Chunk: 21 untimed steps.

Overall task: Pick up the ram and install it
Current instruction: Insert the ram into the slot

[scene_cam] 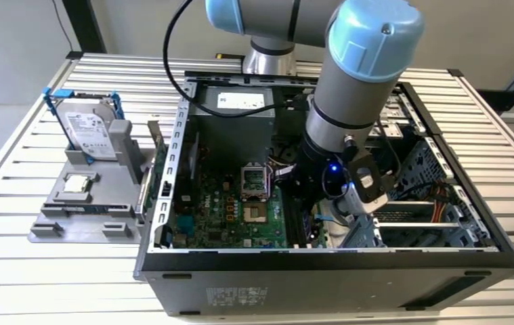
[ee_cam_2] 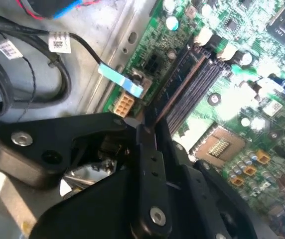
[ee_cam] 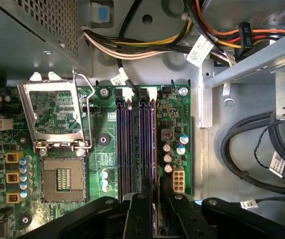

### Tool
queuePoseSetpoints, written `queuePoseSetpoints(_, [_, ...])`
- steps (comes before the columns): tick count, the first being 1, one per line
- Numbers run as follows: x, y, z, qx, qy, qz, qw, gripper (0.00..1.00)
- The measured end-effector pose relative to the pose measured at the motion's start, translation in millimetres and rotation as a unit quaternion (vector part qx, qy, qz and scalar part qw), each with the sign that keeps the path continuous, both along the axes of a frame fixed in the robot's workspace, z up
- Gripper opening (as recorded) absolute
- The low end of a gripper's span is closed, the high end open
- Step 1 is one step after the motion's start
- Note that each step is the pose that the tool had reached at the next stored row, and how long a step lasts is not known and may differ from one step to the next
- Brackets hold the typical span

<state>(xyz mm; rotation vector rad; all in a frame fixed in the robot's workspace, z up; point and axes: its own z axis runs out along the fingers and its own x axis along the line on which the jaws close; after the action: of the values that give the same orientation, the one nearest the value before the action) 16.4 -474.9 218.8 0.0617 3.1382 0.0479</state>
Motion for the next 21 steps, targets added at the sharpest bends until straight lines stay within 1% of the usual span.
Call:
queuePoseSetpoints(8, [0.0,0.0,36.1,0.0,0.0003,0.0,1.0,1.0])
queuePoseSetpoints(9, [0.0,0.0,38.4,-0.0005,0.0005,0.0,1.0,1.0])
queuePoseSetpoints(13, [0.2,-0.1,38.5,-0.0015,0.0007,0.0,1.0,1.0])
queuePoseSetpoints(14, [0.2,-0.1,38.5,-0.0014,0.0009,0.0,1.0,0.0])
queuePoseSetpoints(21, [0.2,-0.1,38.6,-0.0015,0.0013,0.0,1.0,0.0])
